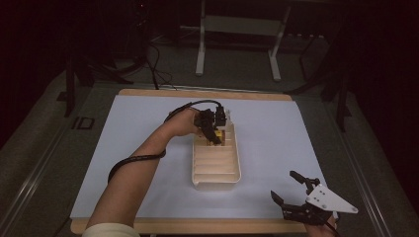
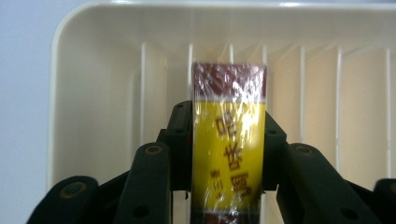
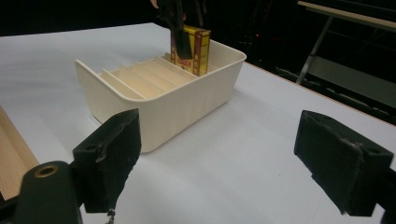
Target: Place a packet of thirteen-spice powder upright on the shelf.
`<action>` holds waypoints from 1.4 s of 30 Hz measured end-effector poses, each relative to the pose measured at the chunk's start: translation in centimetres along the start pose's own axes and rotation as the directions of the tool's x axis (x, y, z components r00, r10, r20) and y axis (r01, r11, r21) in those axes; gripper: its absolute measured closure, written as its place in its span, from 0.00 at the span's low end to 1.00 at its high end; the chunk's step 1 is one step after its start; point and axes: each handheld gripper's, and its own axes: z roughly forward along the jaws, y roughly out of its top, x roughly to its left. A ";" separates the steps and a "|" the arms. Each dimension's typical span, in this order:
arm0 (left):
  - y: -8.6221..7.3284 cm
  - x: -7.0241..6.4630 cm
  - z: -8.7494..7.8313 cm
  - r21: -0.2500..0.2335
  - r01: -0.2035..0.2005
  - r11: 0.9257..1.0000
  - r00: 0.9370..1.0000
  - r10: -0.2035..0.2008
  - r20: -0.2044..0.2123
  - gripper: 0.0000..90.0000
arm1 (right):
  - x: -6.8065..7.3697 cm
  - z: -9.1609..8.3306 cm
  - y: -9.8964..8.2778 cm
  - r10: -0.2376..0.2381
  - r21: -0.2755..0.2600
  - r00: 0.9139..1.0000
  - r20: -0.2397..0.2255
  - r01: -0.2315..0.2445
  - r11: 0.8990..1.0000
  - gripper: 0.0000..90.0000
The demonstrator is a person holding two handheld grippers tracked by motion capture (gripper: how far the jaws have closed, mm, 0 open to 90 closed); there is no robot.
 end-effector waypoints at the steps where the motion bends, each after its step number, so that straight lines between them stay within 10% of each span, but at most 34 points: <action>1: 0.0 0.1 0.0 -0.009 0.004 1.000 1.000 -0.004 0.003 0.73 | 0.0 0.0 0.0 0.001 -0.001 1.000 0.000 -0.001 1.000 0.16; 29: -4.4 -1.0 -3.8 -0.015 0.106 0.994 0.994 -0.106 0.000 0.55 | 0.2 0.0 0.0 -0.002 0.006 1.000 0.001 0.002 1.000 0.16; 37: -7.1 -1.9 -4.6 0.060 0.191 0.980 0.971 -0.180 -0.157 0.15 | 0.2 0.1 0.0 -0.005 0.009 1.000 0.001 0.005 1.000 0.16; 42: -8.8 -2.1 -5.4 0.001 0.246 0.969 0.963 -0.245 -0.109 0.08 | 0.2 0.2 0.0 -0.005 0.009 1.000 0.001 0.005 1.000 0.16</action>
